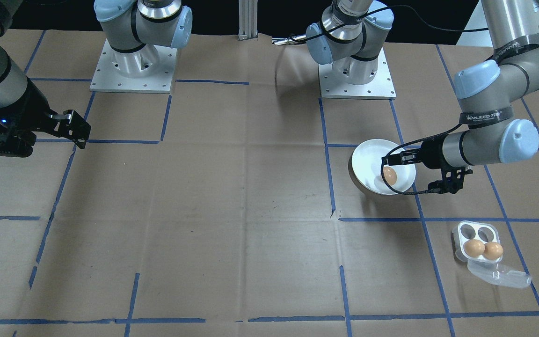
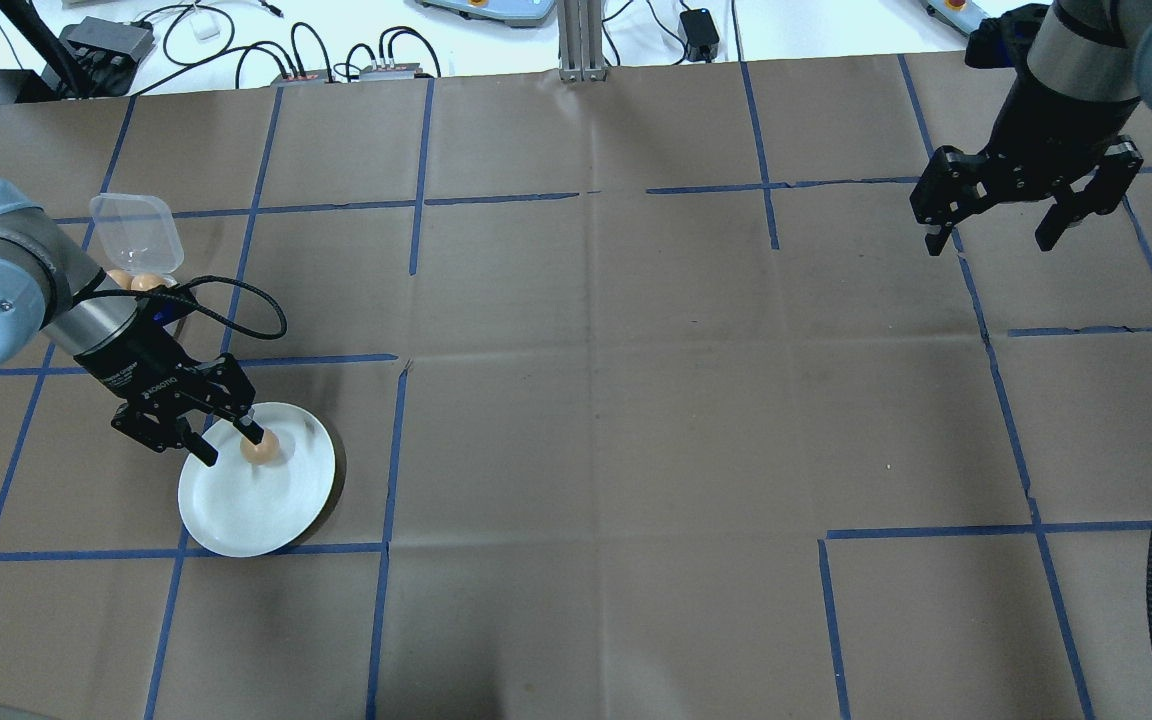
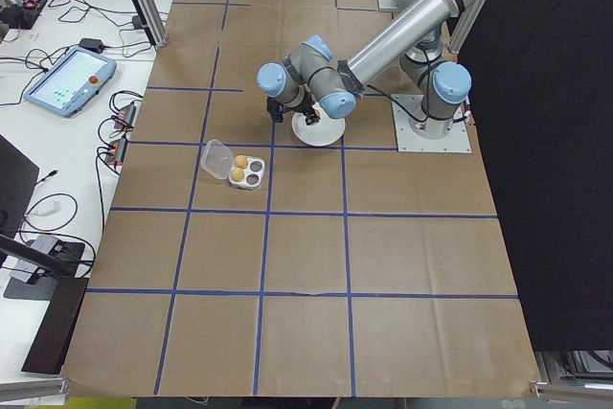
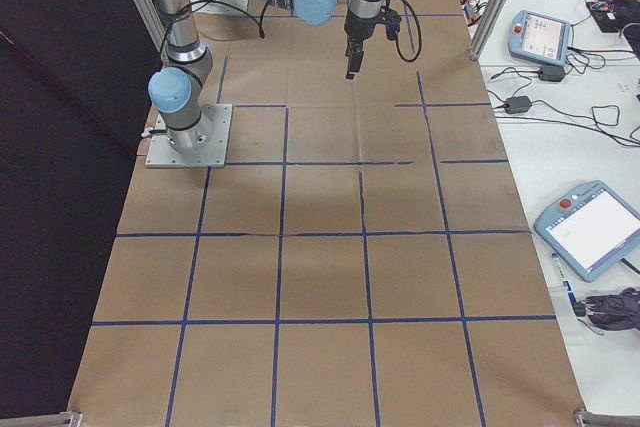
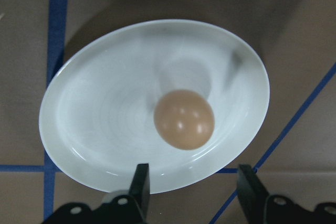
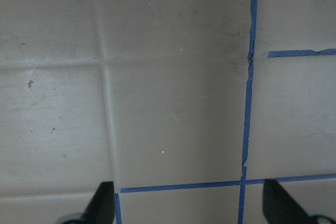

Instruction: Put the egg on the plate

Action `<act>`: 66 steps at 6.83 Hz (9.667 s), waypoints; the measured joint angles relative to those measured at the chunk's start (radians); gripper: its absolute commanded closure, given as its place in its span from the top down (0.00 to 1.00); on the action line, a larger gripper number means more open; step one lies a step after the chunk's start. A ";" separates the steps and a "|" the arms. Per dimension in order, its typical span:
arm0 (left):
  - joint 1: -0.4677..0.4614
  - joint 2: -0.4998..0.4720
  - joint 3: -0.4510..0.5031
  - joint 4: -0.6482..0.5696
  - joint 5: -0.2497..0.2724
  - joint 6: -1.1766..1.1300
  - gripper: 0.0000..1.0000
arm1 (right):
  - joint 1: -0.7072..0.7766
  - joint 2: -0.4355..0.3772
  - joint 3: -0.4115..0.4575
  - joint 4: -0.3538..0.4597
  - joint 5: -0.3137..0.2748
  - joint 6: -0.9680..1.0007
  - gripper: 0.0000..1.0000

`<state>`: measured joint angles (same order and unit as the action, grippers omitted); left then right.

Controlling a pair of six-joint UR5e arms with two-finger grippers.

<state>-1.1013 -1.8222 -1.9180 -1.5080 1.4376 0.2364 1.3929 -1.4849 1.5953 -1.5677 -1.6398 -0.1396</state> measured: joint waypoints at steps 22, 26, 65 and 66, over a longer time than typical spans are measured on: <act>0.052 -0.308 0.338 0.503 0.082 -0.935 0.93 | 0.000 0.000 0.000 0.000 0.000 0.000 1.00; 0.052 -0.314 0.339 0.503 0.081 -0.985 0.89 | 0.000 0.000 0.000 0.000 0.000 0.000 1.00; 0.071 -0.268 0.423 0.317 0.133 0.499 0.98 | 0.000 0.000 0.000 0.000 0.000 0.000 1.00; 0.078 -0.284 0.435 0.326 0.135 0.559 0.98 | 0.000 0.000 0.000 0.000 0.000 0.000 1.00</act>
<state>-1.0231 -2.1059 -1.4831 -1.1816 1.5728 0.7957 1.3929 -1.4849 1.5953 -1.5678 -1.6398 -0.1396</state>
